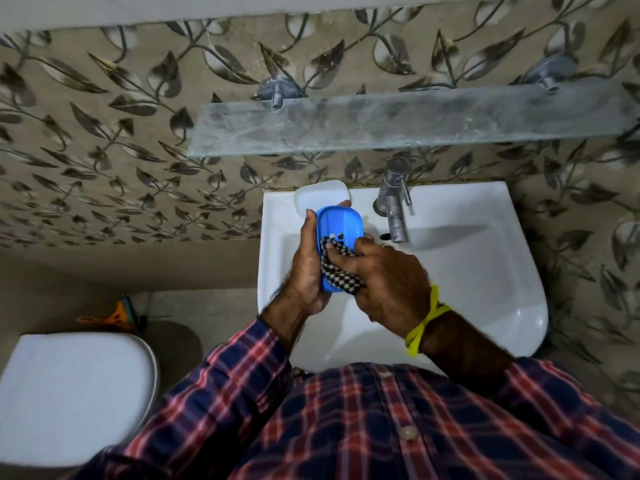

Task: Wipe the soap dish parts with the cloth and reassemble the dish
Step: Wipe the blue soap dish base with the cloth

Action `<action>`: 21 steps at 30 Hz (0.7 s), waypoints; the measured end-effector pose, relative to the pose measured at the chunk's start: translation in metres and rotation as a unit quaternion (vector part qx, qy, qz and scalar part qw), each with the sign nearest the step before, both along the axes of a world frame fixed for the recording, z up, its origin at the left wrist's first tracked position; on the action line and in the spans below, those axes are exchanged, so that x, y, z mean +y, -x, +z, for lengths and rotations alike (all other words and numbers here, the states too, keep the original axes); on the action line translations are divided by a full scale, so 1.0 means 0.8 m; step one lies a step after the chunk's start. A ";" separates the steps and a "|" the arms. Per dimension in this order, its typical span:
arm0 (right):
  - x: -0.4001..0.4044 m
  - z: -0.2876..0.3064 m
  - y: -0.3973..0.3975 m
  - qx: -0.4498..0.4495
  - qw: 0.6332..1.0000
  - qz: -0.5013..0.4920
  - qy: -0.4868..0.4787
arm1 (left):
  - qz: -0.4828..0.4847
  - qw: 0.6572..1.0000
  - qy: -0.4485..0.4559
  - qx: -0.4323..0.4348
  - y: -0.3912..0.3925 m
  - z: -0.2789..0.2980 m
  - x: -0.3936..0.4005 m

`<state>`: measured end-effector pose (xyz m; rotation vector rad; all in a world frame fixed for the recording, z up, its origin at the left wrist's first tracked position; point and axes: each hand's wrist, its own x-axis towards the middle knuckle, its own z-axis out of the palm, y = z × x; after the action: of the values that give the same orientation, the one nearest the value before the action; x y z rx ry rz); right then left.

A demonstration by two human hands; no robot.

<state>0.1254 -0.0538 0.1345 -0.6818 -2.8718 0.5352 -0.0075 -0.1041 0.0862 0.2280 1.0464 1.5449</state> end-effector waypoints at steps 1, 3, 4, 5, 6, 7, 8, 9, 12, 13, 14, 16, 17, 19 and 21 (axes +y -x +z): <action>-0.004 0.002 0.003 -0.005 1.000 0.018 0.001 | -0.001 1.000 -0.001 -0.001 0.003 0.002 0.000; -0.005 -0.001 -0.006 -0.015 0.997 0.062 -0.037 | 0.001 1.000 -0.004 -0.001 0.007 0.001 -0.002; -0.002 -0.002 -0.012 -0.022 0.996 0.067 -0.050 | 0.001 1.000 -0.002 -0.001 0.005 0.000 -0.003; 0.003 -0.002 -0.015 -0.027 0.997 0.055 -0.052 | 0.004 1.000 0.001 -0.003 0.001 -0.003 -0.004; 0.007 -0.001 -0.014 -0.031 0.998 0.033 -0.042 | 0.009 1.000 0.006 -0.002 -0.004 -0.005 -0.002; 0.007 0.002 -0.010 -0.033 0.999 0.012 -0.027 | 0.011 1.000 0.012 -0.002 -0.006 -0.006 0.000; 0.003 0.003 -0.006 -0.030 0.999 0.010 -0.016 | 0.011 1.000 0.015 -0.006 -0.006 -0.006 0.001; -0.002 0.004 -0.003 -0.032 0.999 0.030 -0.020 | 0.012 1.000 0.017 -0.008 -0.004 -0.005 0.000; -0.002 0.001 -0.016 -0.048 0.993 0.082 -0.063 | 0.011 1.000 0.009 -0.006 0.006 -0.005 -0.005; 0.005 0.002 -0.021 -0.052 0.994 0.075 -0.060 | 0.016 1.000 0.010 -0.005 0.006 -0.006 -0.006; 0.010 0.003 -0.022 -0.048 0.996 0.055 -0.047 | 0.020 1.000 0.010 -0.006 0.004 -0.007 -0.005; 0.010 0.004 -0.016 -0.051 0.998 0.028 -0.017 | 0.025 1.000 0.013 -0.008 0.002 -0.005 -0.002; 0.005 0.004 -0.012 -0.060 0.997 0.043 -0.016 | 0.025 1.000 0.011 -0.007 0.003 -0.003 -0.001; -0.002 0.000 -0.013 -0.069 0.995 0.069 -0.039 | 0.023 1.000 0.002 0.003 0.007 0.000 -0.002; 0.005 0.001 -0.021 -0.075 0.994 0.061 -0.046 | 0.024 1.000 0.006 0.005 0.008 -0.003 -0.003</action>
<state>0.1425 -0.0501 0.1353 -0.5571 -3.0712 0.3773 -0.0136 -0.1064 0.0838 0.2049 1.0751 1.5815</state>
